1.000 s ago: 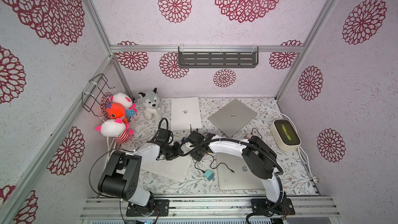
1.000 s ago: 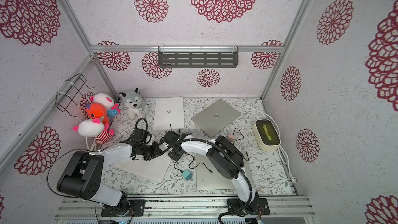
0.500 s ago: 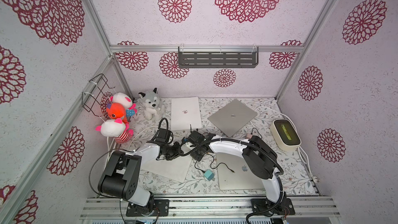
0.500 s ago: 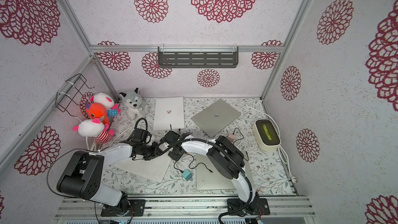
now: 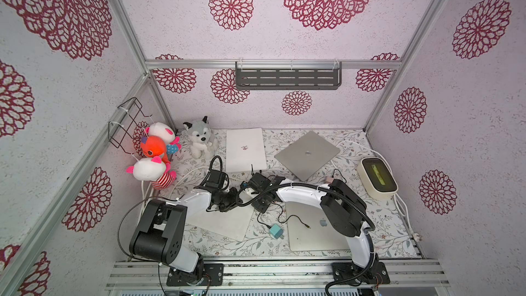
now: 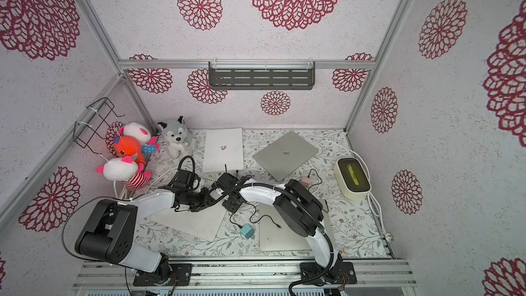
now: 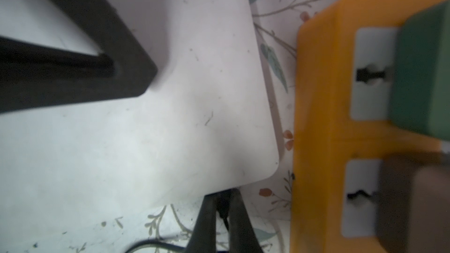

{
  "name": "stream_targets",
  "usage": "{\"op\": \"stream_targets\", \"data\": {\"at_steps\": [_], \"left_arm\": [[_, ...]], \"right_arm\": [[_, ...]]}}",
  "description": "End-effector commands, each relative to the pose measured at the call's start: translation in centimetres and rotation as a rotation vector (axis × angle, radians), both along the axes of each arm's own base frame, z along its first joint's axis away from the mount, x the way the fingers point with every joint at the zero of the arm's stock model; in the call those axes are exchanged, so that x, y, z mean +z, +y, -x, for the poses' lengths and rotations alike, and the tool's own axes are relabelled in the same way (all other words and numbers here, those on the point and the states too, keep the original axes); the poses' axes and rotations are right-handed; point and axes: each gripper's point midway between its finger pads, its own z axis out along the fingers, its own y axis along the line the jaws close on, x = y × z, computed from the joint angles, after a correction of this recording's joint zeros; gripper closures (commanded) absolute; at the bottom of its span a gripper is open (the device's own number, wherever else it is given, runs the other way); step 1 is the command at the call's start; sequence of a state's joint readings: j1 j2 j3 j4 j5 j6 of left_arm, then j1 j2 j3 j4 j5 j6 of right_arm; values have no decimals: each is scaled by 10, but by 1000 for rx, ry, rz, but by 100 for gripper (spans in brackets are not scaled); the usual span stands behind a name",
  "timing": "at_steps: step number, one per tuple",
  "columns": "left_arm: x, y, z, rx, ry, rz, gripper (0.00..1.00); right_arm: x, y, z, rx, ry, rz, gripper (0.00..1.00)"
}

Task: Unplug the laptop charger
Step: Remove the charging cable from the laptop.

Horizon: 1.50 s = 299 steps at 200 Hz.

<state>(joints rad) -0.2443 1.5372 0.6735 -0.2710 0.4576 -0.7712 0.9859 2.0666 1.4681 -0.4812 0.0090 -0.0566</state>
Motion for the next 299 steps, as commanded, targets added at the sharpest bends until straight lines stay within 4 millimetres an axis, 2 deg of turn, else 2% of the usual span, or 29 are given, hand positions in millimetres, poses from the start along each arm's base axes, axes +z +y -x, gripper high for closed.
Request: {"op": "stream_targets", "data": {"at_steps": [1,16,45,75,102,131,156,184,217,299], "left_arm": [[-14,8,14,6,53,-55,89],[-14,8,14,6,53,-55,89],[-14,8,14,7,52,-55,89],[-13,8,14,6,52,-53,89],[-13,8,13,6,50,-54,89],[-14,8,14,9,51,-54,89],[-13,8,14,6,51,-52,89],[-13,8,13,8,49,-55,89],[-13,8,13,6,49,-52,89],[-12,8,13,4,49,-55,89]], "right_arm": [[3,-6,6,-30,63,-33,91],[3,-5,6,-41,62,-37,91],[-6,-22,-5,-44,8,103,92],[1,-19,-3,-24,7,62,92],[9,-5,5,-28,75,-59,92],[1,-17,-3,-49,36,49,91],[3,-14,0,-40,51,24,92],[-3,-26,-6,-86,34,104,91],[-2,-20,2,-48,58,44,91],[-10,-33,0,-7,14,103,92]]}}
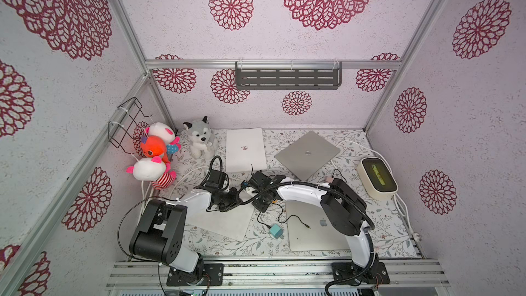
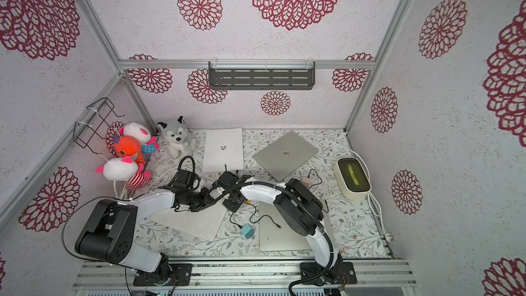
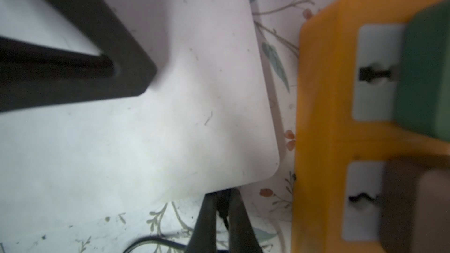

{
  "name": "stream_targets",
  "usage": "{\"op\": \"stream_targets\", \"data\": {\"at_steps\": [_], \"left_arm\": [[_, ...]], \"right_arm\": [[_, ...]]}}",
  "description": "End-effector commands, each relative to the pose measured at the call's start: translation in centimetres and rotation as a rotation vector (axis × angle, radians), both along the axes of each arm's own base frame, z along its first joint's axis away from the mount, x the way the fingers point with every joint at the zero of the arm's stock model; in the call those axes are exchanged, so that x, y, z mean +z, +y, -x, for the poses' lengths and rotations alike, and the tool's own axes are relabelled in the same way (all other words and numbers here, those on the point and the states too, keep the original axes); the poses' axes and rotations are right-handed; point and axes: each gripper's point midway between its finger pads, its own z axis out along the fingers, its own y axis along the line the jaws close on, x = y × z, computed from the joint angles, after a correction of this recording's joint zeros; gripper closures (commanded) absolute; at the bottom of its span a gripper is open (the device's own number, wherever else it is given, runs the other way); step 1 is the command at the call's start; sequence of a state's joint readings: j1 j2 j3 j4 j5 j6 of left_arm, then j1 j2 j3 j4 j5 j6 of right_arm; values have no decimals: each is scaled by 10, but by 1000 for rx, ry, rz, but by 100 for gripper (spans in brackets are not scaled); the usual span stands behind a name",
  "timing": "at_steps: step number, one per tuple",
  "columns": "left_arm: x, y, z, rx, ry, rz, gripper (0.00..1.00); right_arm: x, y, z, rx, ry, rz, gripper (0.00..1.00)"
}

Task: Unplug the laptop charger
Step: Remove the charging cable from the laptop.

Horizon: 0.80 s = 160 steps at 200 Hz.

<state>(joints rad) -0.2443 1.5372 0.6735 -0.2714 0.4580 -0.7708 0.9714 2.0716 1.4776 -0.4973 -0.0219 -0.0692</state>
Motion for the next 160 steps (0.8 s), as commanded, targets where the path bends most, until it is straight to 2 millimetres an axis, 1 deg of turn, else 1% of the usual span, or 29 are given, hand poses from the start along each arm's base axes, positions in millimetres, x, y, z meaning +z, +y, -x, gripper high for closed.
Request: {"op": "stream_targets", "data": {"at_steps": [1,11,31,65,104,122,135,160], "left_arm": [[-12,8,13,5,49,-55,89],[-12,8,13,4,49,-55,89],[-12,8,13,4,50,-55,89],[-12,8,13,3,49,-57,89],[-13,8,14,2,52,-58,89],[-12,8,14,2,50,-58,89],[-13,9,14,4,51,-59,89],[-12,8,13,4,50,-55,89]], "right_arm": [[-9,-31,0,-13,-14,107,91],[-9,-34,-2,-14,-24,112,92],[-8,-32,-2,-14,-18,96,92],[-15,-38,-1,16,-25,124,91],[-15,-41,0,60,-37,140,92],[-12,-43,-3,63,-49,155,91],[-8,-40,-3,56,-48,138,91],[-8,-33,1,11,-6,87,91]]}}
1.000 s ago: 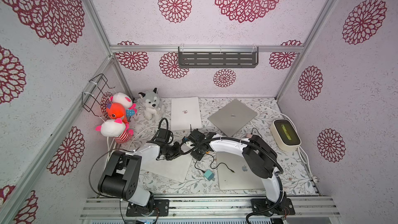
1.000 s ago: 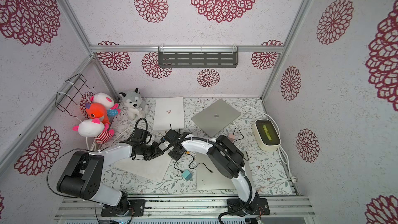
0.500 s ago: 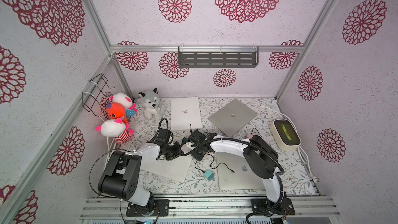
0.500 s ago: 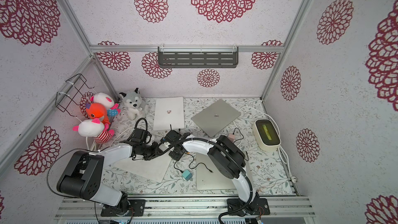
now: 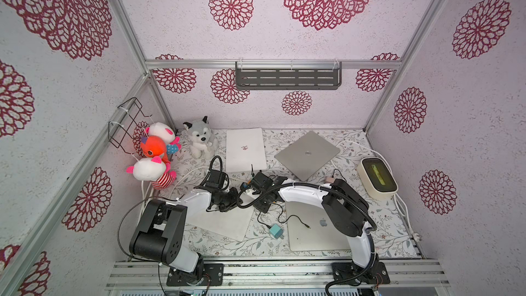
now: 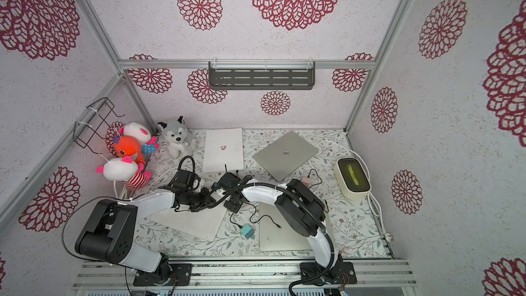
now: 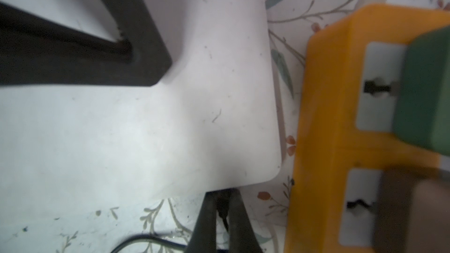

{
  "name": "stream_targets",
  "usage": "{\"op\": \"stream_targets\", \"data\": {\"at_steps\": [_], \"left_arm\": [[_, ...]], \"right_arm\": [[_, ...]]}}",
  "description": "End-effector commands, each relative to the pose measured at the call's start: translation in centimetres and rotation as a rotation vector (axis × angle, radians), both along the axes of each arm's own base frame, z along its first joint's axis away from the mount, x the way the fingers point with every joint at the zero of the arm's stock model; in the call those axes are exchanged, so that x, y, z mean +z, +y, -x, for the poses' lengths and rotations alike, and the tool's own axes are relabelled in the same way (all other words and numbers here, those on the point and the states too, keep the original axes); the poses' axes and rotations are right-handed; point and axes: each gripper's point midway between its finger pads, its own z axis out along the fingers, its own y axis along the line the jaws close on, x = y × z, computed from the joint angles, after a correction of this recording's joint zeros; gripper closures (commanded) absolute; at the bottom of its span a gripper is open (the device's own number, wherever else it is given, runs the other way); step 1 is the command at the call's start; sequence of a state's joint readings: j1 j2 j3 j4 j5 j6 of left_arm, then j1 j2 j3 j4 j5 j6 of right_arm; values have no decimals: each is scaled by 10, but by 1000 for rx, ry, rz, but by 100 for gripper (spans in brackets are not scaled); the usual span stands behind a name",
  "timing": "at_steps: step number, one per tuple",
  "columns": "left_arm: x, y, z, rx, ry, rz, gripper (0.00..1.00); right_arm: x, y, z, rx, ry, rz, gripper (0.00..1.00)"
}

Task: Unplug the laptop charger
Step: Remove the charging cable from the laptop.

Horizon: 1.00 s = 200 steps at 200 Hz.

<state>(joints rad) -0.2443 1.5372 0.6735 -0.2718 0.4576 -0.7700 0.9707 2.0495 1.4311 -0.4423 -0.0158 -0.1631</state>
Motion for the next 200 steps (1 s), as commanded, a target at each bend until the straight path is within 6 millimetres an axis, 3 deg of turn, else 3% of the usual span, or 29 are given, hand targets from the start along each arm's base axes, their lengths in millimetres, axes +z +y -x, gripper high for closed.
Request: {"op": "stream_targets", "data": {"at_steps": [1,51,145,200], "left_arm": [[-12,8,13,5,51,-55,89],[-13,8,14,4,51,-56,89],[-14,8,14,7,54,-55,89],[-15,8,15,7,54,-56,89]], "right_arm": [[-7,-32,2,-78,45,87,91],[-3,-20,13,-161,123,-17,91],[-17,-52,-8,-49,-21,222,91],[-8,-32,9,-102,59,47,91]]}}
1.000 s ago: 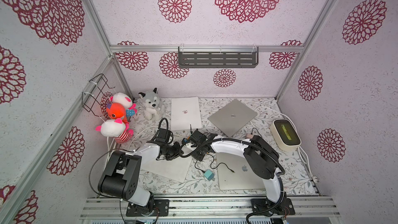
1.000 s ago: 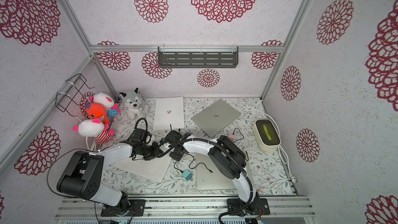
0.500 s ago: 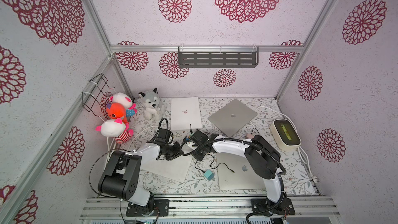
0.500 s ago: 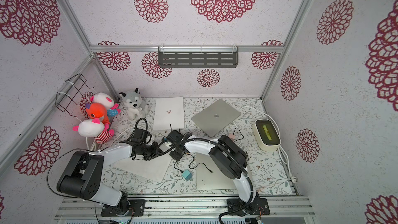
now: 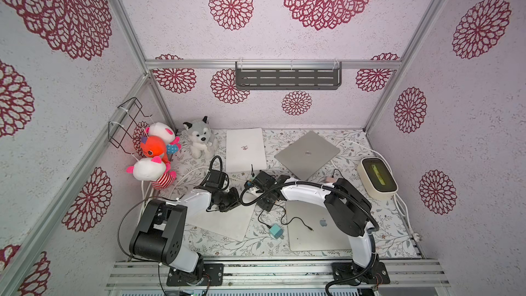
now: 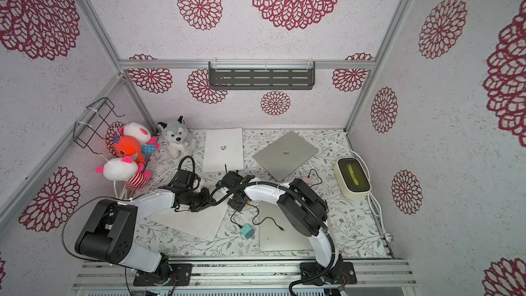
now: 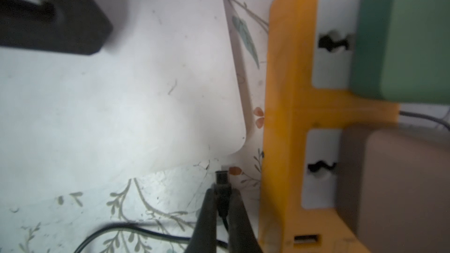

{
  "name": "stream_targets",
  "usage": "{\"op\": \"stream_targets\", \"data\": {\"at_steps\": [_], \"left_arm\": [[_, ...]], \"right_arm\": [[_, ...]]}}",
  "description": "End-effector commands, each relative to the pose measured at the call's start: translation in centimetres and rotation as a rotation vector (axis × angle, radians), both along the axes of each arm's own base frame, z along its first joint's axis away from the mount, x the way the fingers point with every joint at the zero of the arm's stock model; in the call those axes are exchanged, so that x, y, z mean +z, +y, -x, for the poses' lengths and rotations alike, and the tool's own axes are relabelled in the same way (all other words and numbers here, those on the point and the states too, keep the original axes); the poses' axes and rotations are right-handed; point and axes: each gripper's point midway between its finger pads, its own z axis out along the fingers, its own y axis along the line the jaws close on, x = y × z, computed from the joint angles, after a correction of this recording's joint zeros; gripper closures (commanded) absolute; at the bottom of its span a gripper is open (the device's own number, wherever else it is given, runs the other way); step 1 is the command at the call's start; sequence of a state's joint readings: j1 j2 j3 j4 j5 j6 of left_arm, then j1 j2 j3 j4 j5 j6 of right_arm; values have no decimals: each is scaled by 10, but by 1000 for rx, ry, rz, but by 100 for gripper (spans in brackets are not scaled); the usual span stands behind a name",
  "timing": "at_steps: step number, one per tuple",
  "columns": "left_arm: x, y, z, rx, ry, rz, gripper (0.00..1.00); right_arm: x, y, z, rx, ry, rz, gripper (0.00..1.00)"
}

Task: Unplug the laptop charger
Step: Remove the charging cable from the laptop.

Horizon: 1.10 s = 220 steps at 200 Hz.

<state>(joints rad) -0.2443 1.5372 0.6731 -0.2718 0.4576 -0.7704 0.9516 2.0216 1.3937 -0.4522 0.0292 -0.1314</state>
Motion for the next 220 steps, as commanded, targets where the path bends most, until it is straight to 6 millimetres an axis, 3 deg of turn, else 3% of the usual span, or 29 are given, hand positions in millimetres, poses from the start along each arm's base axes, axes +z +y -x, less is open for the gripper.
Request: {"op": "stream_targets", "data": {"at_steps": [1,55,105,172,220], "left_arm": [[-15,8,15,7,54,-56,89],[-12,7,12,9,50,-50,89],[-1,5,8,8,28,-37,89],[4,7,9,12,20,-42,89],[8,6,7,10,12,-41,89]], "right_arm": [[-7,-13,16,-38,72,11,91],[9,-3,18,-2,62,-5,87],[47,8,17,15,36,-74,83],[89,8,11,-12,-28,-134,84],[83,-6,15,-40,-17,-91,82]]}}
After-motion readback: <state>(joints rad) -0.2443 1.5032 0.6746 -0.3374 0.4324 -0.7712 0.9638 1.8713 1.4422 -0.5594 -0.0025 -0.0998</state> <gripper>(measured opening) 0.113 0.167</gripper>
